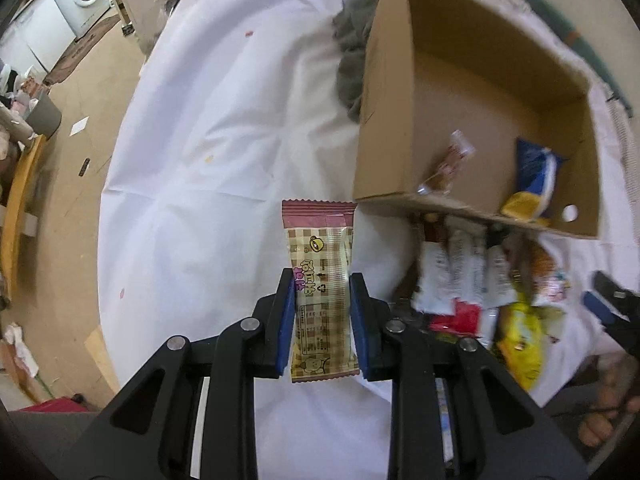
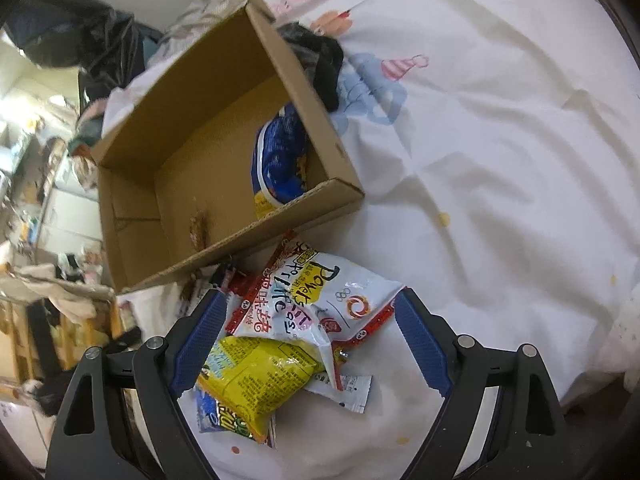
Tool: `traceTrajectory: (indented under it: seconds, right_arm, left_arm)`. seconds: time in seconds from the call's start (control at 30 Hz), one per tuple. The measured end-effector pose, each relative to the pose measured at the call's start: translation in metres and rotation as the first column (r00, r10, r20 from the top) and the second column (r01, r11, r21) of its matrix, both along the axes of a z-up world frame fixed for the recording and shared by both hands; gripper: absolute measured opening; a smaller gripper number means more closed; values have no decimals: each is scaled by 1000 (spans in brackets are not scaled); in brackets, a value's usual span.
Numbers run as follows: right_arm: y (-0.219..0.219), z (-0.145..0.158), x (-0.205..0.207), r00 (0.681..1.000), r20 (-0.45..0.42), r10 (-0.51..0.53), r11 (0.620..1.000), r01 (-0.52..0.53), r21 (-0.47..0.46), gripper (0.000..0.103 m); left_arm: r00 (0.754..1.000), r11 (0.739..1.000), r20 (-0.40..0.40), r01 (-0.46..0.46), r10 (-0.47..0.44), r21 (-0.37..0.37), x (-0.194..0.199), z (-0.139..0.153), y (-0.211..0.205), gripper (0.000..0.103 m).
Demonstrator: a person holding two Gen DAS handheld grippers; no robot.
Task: Organize snacks
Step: 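Grasp the checkered wrapped bar with the left gripper while the right gripper grasps the white-red bag, then carry both snacks over the box and lower them inside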
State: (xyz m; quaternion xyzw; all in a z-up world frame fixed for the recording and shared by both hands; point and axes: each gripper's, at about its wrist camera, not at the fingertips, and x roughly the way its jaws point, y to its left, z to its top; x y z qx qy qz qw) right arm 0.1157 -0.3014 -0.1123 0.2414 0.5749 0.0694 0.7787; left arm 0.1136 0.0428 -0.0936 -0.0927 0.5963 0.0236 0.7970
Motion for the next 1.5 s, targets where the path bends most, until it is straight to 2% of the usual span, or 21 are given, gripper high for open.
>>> traceTrajectory:
  seconds: [0.07,0.13,0.27,0.37,0.47,0.53,0.6,0.7,0.9,1.1,1.3,1.4,1.5]
  right_arm:
    - [5,-10,5,999,-39,9,1000,-9,-3,88]
    - [5,-22,8,996,-91,-2,999,5,33,88]
    - [2,-45,14,981,-184,-65,993,82,84,91]
    - [2,-58,20,971,-219,-90,990,111,83,96]
    - [2,-66,22,969,-227,-101,990,120,74,96]
    - [4,-67,22,972,-222,-84,994,98,54,93]
    - [6,-62,23,979,-196,-62,996,73,48,72]
    - [8,-60,20,982,-186,-40,996,55,76,61]
    - [-6,-44,3,988,-142,-56,989,75,131,52]
    - [-27,-29,-16,994,-85,-67,982,81,172,48]
    - [-32,-8,-31,999,-11,-50,977,51,205,45]
    - [-33,-1,-40,998,18,-56,965,49,259,45]
    - [-23,10,-43,997,59,-54,954,34,299,44]
  left_arm:
    - [1000,1000,29,2,-2,5,-4,10,1,22]
    - [999,1000,51,1,-1,2,-6,14,2,22]
    - [998,999,57,4,-2,-37,-2,16,0,22]
    - [998,998,57,8,-5,-56,4,16,-3,22]
    - [998,998,64,12,-9,-56,4,18,-5,22]
    - [998,999,68,12,-8,-53,5,19,-5,22]
    - [998,998,65,6,-3,-57,5,17,-3,22]
    - [998,998,59,-2,6,-68,5,15,-2,22]
    - [997,999,71,-6,9,-45,5,16,0,22]
    - [995,998,84,-47,51,-49,5,20,11,22]
    - [992,999,121,-39,43,-31,2,26,9,22]
    - [992,994,110,-54,64,-93,-6,27,12,22]
    - [991,995,124,-43,55,-95,-16,33,6,22]
